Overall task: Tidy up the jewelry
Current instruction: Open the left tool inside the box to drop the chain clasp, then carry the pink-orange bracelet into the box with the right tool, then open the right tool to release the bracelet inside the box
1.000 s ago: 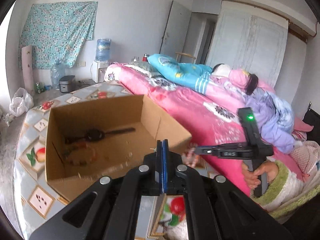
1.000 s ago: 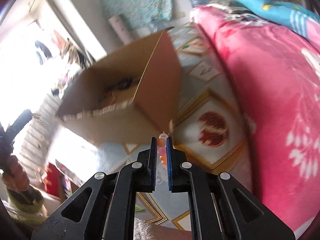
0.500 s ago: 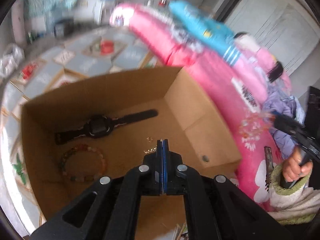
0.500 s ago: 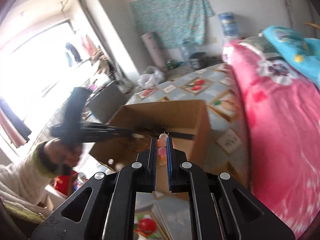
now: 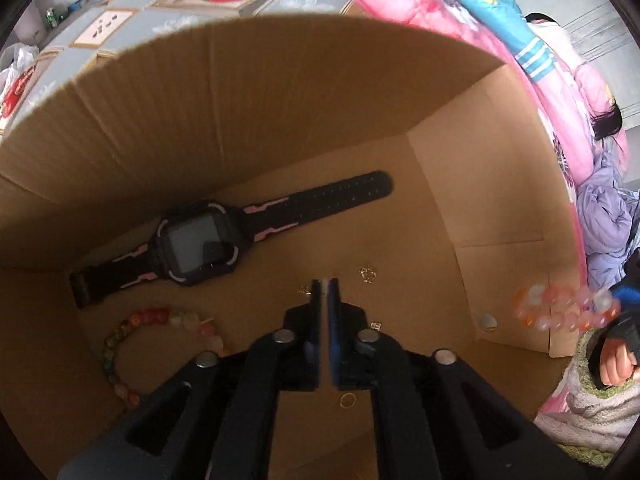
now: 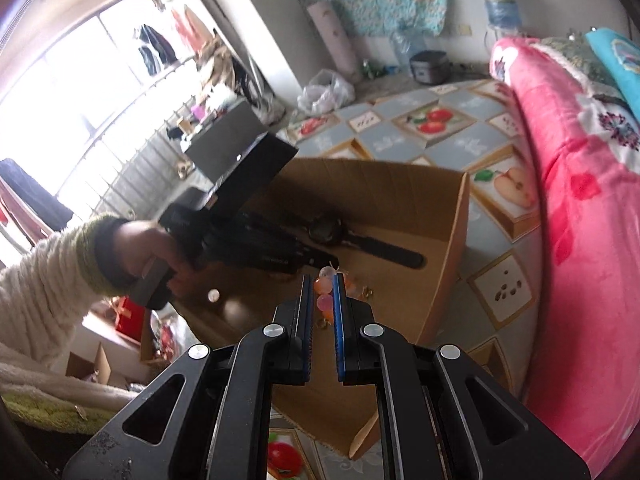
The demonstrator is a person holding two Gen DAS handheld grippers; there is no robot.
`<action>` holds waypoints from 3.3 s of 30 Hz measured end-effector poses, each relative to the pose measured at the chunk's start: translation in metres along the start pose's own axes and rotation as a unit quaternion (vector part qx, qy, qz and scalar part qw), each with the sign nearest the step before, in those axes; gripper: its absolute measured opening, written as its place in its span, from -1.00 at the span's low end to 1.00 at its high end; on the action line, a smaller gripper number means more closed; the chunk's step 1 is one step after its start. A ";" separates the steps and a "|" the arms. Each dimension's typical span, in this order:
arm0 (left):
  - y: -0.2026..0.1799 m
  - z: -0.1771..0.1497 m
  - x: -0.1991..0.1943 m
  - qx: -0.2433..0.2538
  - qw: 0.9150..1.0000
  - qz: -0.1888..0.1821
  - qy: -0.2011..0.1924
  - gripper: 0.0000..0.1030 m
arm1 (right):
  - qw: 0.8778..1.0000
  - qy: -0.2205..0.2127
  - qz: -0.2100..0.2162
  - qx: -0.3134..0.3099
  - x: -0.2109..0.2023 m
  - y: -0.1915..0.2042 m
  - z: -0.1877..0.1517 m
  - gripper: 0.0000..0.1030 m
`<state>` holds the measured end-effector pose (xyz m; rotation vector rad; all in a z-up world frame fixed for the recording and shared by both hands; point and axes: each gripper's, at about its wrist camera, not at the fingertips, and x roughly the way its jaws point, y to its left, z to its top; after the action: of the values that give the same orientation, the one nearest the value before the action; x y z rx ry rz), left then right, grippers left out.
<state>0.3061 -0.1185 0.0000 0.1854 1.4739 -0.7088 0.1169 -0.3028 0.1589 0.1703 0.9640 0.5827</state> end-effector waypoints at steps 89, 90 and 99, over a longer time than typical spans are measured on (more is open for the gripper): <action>0.006 -0.218 -0.088 -0.218 0.945 0.035 -0.243 0.63 | 0.975 -0.043 -0.094 0.195 -0.020 -0.014 -0.104 -0.28; 0.006 -0.218 -0.088 -0.218 0.945 0.036 -0.243 0.63 | 0.975 -0.043 -0.094 0.195 -0.020 -0.014 -0.105 -0.27; 0.005 -0.219 -0.087 -0.213 0.944 0.042 -0.246 0.63 | 0.975 -0.045 -0.094 0.196 -0.019 -0.012 -0.107 -0.24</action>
<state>0.1305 0.0288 0.0534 -0.2487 1.0938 -0.3179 0.0265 -0.3351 0.1074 0.4495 0.9861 0.2026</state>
